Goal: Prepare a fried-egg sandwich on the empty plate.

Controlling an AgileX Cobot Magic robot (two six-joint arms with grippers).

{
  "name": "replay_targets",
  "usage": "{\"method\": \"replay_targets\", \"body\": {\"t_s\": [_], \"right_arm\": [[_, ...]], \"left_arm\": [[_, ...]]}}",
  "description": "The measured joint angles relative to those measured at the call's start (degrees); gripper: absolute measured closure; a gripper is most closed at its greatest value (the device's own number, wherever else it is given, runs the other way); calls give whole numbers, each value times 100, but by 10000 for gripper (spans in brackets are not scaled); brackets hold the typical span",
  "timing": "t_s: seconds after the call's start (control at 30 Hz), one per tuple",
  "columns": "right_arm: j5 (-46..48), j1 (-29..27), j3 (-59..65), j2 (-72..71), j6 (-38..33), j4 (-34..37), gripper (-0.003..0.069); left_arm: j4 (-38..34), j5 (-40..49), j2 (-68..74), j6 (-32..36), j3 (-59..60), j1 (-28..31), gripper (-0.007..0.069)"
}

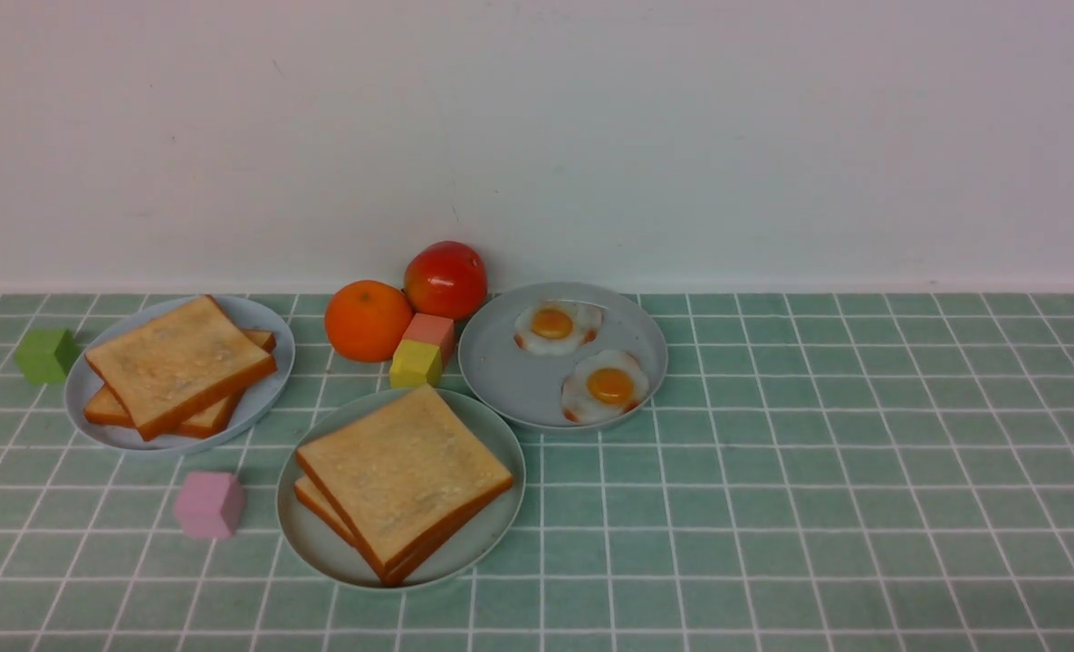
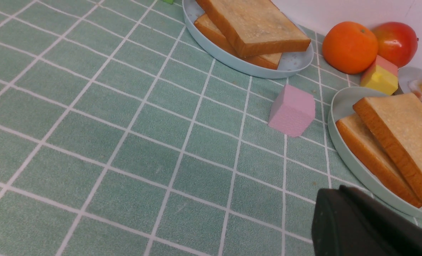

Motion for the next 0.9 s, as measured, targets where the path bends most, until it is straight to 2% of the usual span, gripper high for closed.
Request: {"method": "replay_targets", "body": {"t_s": [0.9], "right_arm": [[0,0,0,0,0,0,602]], "left_arm": [[0,-11,0,-12,0,0,623]]}}
